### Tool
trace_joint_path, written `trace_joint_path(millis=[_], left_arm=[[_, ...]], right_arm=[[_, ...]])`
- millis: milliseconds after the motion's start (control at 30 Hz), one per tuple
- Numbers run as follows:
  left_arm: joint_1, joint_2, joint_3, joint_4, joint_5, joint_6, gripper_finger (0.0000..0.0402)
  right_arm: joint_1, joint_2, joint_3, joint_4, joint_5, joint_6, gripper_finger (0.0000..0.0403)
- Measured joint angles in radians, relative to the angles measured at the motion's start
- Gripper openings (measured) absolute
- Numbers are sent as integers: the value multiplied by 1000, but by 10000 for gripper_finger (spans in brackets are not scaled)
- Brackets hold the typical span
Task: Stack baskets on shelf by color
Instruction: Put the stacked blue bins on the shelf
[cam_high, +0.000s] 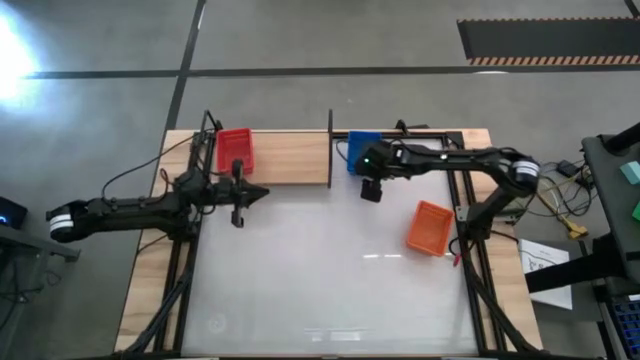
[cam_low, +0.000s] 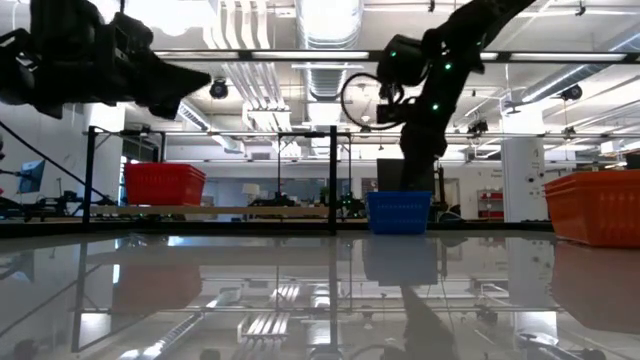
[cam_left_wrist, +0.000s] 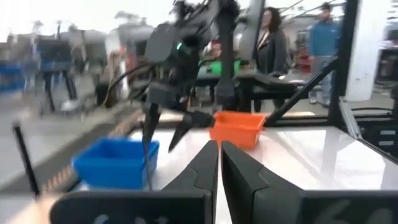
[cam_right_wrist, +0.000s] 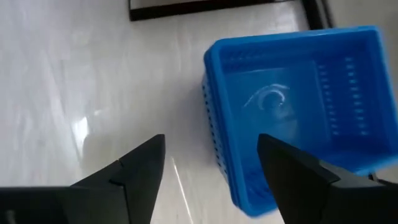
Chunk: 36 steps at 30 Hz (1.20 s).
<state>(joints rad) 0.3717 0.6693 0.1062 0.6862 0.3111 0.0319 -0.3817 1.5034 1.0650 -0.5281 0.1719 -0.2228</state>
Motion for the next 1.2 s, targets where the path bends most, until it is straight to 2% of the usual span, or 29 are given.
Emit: trace_joint_path(millis=[200,600,800,1000,1200], left_arm=[[0,36,32,-195,-219,-131,3],[-8,232,285,-685,-637,-121,3],[-8,326,331,-735,-812,-120,3],[-8,361,338,-752,-875,-137,3],[-8,332,335,-813,-906,-175,3]], right_arm=[[-1,93,85,-67,1,-33,225],[-3,129,138,-66,3,-84,164],[-3,120,131,-65,3,-84,150],[-3,116,128,-66,3,-84,141],[-3,114,120,-72,3,-84,139]])
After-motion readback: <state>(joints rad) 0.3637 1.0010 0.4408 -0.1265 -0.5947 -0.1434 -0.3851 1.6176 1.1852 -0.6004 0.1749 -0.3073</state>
